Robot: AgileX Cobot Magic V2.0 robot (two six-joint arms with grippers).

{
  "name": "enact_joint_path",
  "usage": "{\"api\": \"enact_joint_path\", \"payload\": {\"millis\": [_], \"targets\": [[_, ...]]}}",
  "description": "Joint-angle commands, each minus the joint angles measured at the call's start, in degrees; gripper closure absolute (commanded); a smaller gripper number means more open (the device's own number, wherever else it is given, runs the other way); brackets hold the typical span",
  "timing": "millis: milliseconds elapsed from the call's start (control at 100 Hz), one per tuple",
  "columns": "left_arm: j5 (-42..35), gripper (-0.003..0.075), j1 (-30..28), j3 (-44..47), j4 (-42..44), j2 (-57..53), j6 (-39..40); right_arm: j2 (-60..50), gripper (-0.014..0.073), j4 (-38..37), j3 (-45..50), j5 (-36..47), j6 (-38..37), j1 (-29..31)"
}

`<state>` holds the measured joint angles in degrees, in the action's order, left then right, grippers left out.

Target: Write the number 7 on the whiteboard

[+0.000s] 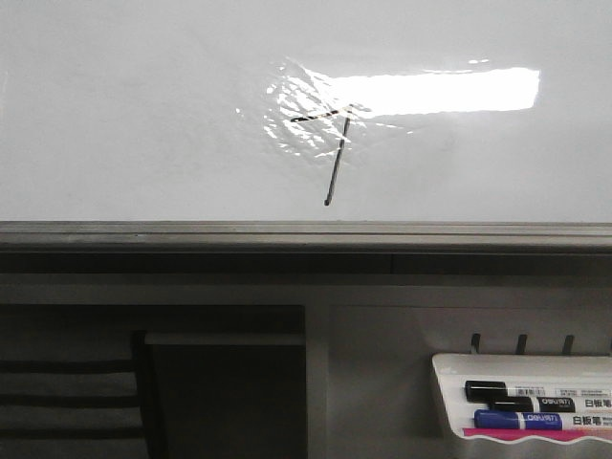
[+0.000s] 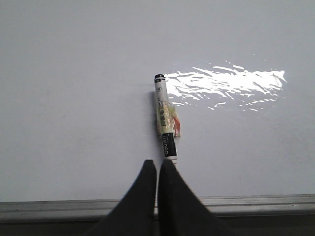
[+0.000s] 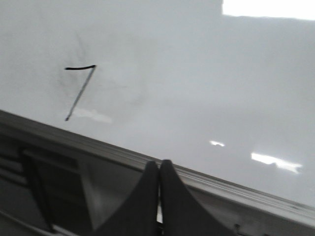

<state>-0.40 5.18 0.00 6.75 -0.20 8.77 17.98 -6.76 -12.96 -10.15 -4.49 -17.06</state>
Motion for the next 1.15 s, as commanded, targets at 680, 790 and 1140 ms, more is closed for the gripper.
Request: {"api": "enact_joint_path", "payload": {"millis": [680, 790, 1140], "targets": [[-4.5, 0.0741, 0.4, 2.0, 0.1, -1.8, 0.7, -19.7, 0.0665, 4.3, 15.3, 11.2, 0.5, 15.6], [-4.5, 0.0741, 0.4, 2.0, 0.1, -1.8, 0.7, -19.7, 0.0665, 4.3, 15.3, 11.2, 0.5, 15.6], [-4.5, 0.0741, 0.4, 2.0, 0.1, -1.8, 0.7, -19.7, 0.0665, 4.3, 15.3, 11.2, 0.5, 15.6]]}}
